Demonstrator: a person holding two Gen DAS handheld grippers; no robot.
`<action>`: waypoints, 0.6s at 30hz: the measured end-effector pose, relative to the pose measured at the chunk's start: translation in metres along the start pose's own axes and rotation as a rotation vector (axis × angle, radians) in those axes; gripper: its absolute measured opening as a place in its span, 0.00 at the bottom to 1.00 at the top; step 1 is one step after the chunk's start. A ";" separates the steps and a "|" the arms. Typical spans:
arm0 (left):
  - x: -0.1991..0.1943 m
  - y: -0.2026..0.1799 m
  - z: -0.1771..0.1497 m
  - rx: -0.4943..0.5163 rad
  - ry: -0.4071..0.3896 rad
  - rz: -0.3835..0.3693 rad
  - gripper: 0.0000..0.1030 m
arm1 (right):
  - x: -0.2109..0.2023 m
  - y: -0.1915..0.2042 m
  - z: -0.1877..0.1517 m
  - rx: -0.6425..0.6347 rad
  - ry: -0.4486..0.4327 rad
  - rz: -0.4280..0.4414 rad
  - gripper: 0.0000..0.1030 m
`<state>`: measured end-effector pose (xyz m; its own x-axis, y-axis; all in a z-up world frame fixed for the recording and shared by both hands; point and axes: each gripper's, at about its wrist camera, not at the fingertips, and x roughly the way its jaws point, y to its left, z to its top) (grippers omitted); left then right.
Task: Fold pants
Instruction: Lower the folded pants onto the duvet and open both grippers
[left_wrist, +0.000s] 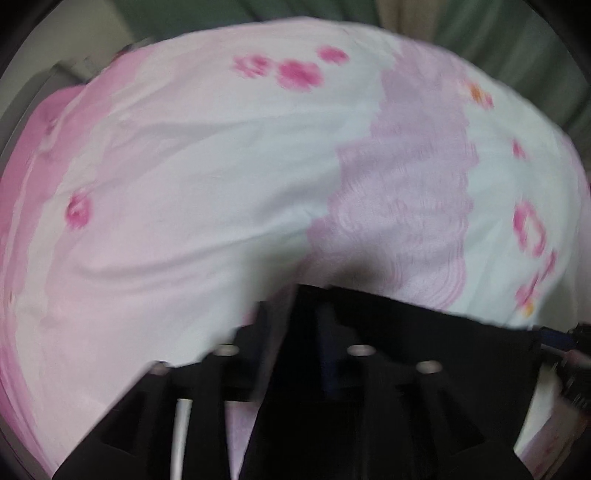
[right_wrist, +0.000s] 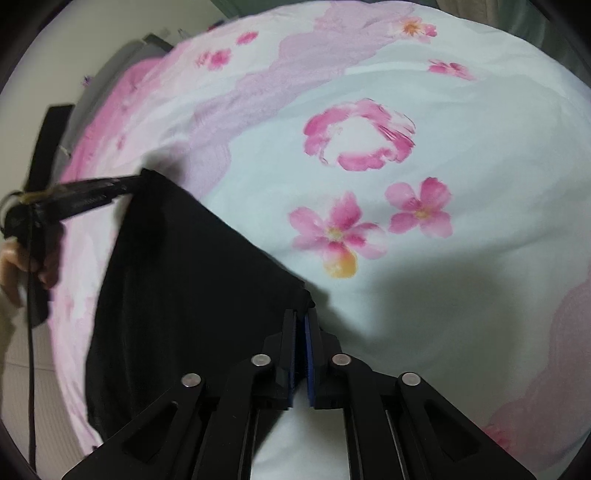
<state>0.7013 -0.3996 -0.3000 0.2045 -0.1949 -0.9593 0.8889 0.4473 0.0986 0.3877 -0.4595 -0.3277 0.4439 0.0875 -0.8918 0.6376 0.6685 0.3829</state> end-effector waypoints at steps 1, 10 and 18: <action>-0.008 0.004 -0.002 -0.026 -0.024 -0.003 0.61 | -0.002 0.001 0.000 -0.004 0.001 -0.037 0.41; -0.154 0.057 -0.123 -0.282 -0.234 0.008 0.70 | -0.076 0.045 0.004 -0.204 -0.167 -0.105 0.60; -0.229 0.091 -0.327 -0.593 -0.215 0.161 0.76 | -0.112 0.136 -0.026 -0.413 -0.168 0.033 0.65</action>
<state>0.6015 -0.0282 -0.1577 0.4486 -0.2280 -0.8642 0.4757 0.8795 0.0149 0.4080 -0.3589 -0.1820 0.5774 0.0156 -0.8163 0.3316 0.9091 0.2520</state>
